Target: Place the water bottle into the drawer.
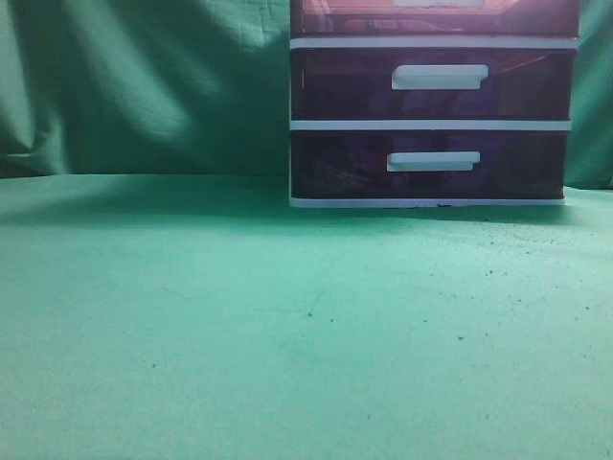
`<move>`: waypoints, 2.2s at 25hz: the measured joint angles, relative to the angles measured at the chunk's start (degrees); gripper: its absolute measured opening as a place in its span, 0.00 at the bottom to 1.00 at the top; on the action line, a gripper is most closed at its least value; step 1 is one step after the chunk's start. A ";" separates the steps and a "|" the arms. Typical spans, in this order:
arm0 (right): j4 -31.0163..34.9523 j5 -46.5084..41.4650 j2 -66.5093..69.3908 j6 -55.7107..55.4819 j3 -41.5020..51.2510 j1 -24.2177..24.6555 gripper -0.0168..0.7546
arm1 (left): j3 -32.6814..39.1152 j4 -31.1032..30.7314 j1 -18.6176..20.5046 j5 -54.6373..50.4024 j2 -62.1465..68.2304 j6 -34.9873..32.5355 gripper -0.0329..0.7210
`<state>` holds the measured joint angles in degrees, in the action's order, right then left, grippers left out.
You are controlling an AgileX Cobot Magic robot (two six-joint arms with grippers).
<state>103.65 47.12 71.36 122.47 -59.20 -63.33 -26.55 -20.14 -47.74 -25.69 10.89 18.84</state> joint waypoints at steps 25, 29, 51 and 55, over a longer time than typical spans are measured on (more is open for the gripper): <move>0.00 2.28 -14.21 -6.00 0.00 -15.14 0.02 | 20.63 -0.49 0.00 3.87 -3.80 5.32 0.12; 0.00 2.40 -14.21 -6.00 0.00 -15.14 0.02 | 22.64 0.17 0.00 6.22 -3.80 5.32 0.12; 0.00 -4.29 -14.21 -11.32 0.00 -15.14 0.02 | 23.31 0.39 0.00 7.68 -3.80 5.32 0.12; -2.30 -18.14 -14.21 -19.29 0.00 -15.14 0.02 | 23.31 0.39 0.00 7.68 -3.80 5.32 0.12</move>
<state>101.35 28.98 57.14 103.18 -59.20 -78.47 -3.24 -19.75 -47.74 -18.02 7.09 24.16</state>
